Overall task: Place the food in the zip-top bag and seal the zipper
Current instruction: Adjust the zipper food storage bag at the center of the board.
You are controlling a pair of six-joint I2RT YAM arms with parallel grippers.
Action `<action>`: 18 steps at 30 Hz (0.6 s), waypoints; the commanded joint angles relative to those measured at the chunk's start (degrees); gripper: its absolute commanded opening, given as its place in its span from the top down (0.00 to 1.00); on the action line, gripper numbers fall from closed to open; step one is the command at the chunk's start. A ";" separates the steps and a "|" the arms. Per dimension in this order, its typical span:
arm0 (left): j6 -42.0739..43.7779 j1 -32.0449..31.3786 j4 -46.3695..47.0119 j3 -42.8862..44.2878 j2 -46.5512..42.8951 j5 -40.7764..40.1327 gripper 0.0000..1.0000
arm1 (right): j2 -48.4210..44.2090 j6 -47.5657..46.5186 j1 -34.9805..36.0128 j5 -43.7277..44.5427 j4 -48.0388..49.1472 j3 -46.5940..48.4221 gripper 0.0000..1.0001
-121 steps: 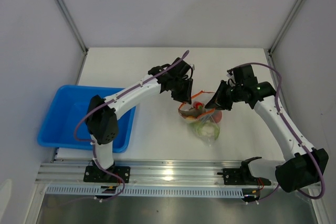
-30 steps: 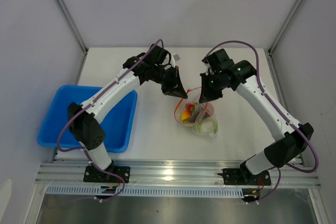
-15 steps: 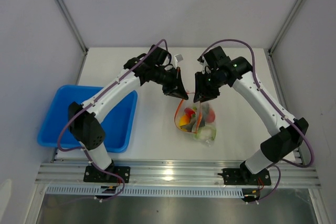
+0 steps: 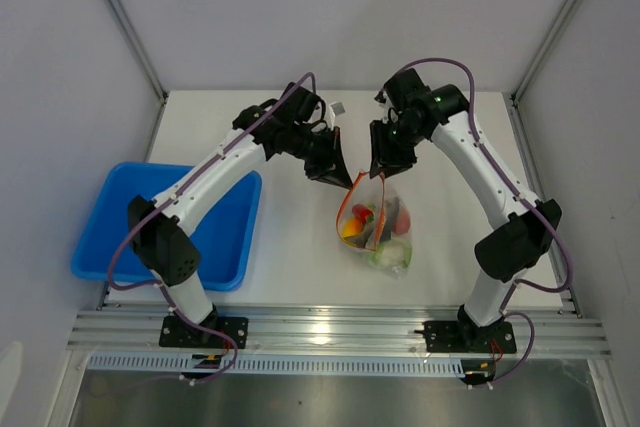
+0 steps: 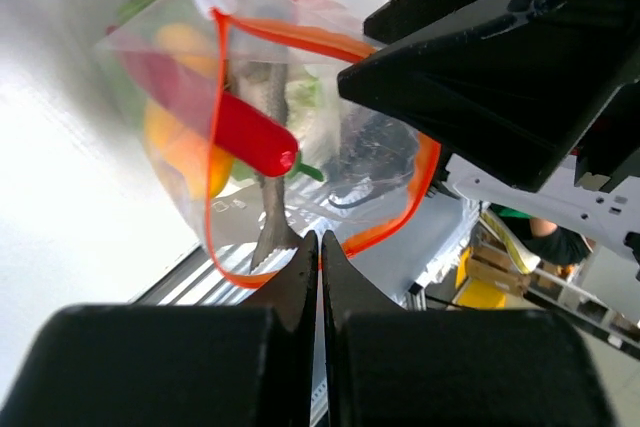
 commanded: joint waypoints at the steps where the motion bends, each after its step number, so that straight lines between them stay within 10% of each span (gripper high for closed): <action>1: 1.95 0.02 -7.43 4.13 -2.48 -6.49 0.99 | 1.18 -1.32 1.04 1.96 -2.03 3.50 0.62; 4: 2.04 -0.07 -9.74 2.48 -2.56 -9.49 0.95 | 1.71 -1.58 2.96 3.54 -2.65 3.32 0.62; 8: 2.74 -0.16 -8.51 -1.92 -3.10 -10.99 0.54 | 2.76 -1.59 4.64 6.27 -3.26 3.58 0.62; 12: 4.15 -0.68 -7.47 -2.54 -1.43 -9.15 0.38 | 3.47 -1.32 5.43 8.12 -3.97 4.64 0.62; 18: 3.62 -2.26 -5.26 -3.25 0.86 -5.45 0.34 | 3.73 -0.89 5.87 9.52 -4.67 5.08 0.63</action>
